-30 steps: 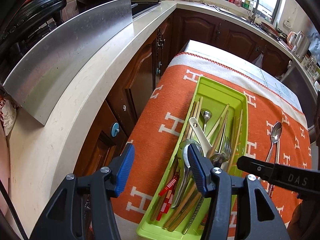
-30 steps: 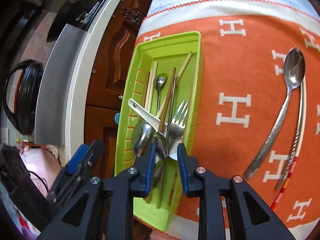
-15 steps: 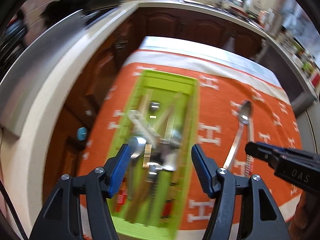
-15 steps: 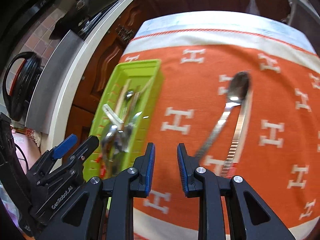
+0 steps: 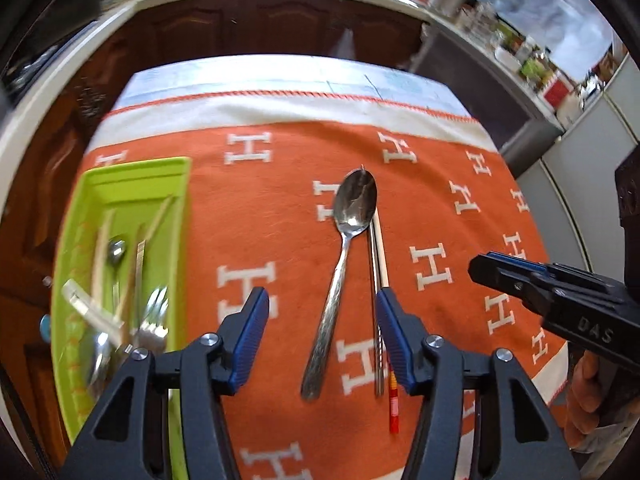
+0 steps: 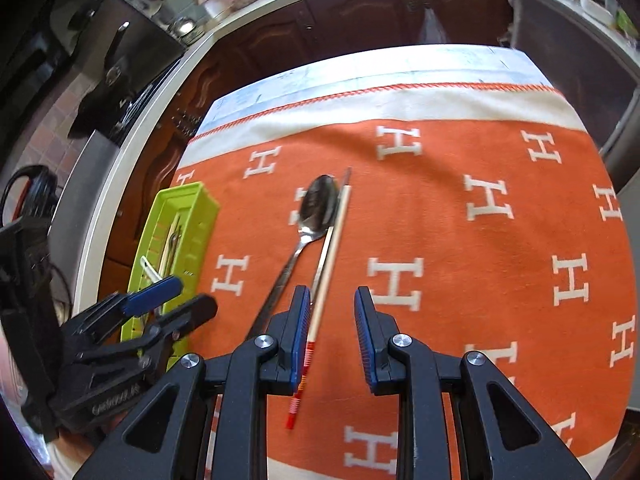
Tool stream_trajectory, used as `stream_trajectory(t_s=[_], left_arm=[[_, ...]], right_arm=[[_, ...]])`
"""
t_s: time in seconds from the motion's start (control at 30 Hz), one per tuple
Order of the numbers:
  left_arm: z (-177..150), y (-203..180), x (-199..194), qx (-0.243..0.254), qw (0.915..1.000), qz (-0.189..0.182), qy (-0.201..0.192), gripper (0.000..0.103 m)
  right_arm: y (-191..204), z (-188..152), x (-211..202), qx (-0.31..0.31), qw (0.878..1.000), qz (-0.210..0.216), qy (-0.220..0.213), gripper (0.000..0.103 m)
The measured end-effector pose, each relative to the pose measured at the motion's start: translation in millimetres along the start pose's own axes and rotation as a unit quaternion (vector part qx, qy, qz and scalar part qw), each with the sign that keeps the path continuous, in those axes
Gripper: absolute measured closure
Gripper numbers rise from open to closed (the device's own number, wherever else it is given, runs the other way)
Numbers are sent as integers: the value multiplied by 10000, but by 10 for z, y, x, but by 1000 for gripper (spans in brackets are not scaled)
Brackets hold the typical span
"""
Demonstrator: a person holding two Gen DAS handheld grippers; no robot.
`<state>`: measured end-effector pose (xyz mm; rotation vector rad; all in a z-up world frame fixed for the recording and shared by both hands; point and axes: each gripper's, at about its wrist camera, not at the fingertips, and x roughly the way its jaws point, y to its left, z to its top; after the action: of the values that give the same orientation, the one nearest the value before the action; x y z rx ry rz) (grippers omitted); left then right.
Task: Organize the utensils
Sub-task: 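Grasp the large metal spoon with the left tool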
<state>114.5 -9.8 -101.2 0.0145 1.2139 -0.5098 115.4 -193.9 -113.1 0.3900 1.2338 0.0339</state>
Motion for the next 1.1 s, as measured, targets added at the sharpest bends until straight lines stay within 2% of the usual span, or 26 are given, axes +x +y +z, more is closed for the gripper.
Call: stream_trajectory(t_s=[0.07,0.17,0.43,0.63,0.87,0.93,0.97,1.1], left_arm=[[41,-45,126,152,9998,6,147,54],[84,-113,336,368,9983,-110,429,67],[178,-70,740,370,9960,-129,808,78],[246,-117,806,568,9952,6,799,78],[244,-354,868,1124,9893,527,762,78],[244,-377,874,1130,9893,535,745,83],[250,-384,881,1094,9900,495,741,96],[252,-307,866,772,9939,269,736,97]], right_arm=[[-112,-13,68,78,9999,79,48,80],[-191,-46,179,113,9998,141,123,80],[-264,-118,429,58,9993,244,265,80],[-276,-117,534,45,9993,243,297,80],[-255,-149,628,4,9990,264,364,80],[-233,-170,660,-20,9989,271,385,80],[-224,-177,670,-42,9989,266,388,80],[-142,-209,724,-163,9985,307,430,80]])
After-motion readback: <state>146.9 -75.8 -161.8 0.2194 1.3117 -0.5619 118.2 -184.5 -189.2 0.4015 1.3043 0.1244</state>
